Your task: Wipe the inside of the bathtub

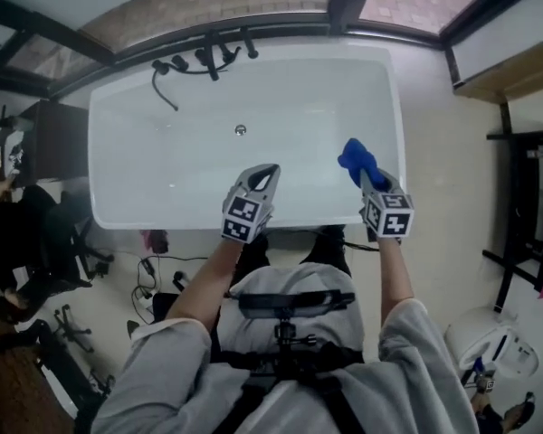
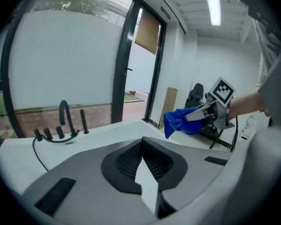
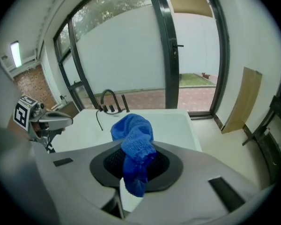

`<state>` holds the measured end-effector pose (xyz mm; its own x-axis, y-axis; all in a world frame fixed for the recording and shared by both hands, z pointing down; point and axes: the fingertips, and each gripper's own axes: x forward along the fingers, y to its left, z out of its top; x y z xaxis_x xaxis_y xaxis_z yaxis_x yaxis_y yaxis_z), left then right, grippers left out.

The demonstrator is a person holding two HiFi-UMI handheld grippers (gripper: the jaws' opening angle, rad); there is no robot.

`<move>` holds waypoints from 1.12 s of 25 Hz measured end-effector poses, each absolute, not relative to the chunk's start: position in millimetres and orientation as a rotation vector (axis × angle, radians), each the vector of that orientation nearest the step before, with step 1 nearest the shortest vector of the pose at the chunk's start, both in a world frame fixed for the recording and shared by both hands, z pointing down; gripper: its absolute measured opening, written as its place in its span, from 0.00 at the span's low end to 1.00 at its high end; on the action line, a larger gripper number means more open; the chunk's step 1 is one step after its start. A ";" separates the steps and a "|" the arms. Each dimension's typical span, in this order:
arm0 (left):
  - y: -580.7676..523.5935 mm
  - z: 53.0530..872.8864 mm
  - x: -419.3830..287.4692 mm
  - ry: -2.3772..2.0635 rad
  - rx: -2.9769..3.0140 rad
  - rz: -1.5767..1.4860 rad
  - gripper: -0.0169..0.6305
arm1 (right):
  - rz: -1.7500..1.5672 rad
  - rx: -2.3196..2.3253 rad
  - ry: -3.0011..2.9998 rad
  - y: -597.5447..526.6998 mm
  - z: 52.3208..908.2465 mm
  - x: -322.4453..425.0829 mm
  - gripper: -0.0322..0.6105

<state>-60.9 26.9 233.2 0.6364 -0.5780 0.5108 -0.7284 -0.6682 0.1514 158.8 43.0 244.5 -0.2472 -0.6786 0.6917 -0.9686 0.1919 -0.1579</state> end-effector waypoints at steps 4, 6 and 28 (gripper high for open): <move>20.6 183.1 -115.9 -1.191 2.527 0.519 0.03 | 0.736 1.584 -2.126 43.4 198.5 127.2 0.16; 21.4 165.1 -146.2 -1.242 2.536 0.494 0.03 | 0.698 1.591 -2.137 46.0 185.8 108.6 0.16; 80.6 107.3 -241.2 -1.473 2.463 0.428 0.03 | 0.583 1.636 -2.258 98.0 117.5 53.9 0.16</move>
<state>-241.2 80.6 107.3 0.4490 -0.8144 0.3675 -0.8846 -0.4632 0.0543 53.9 98.0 117.5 -0.3118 -0.8321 0.4587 -0.9502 0.2722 -0.1520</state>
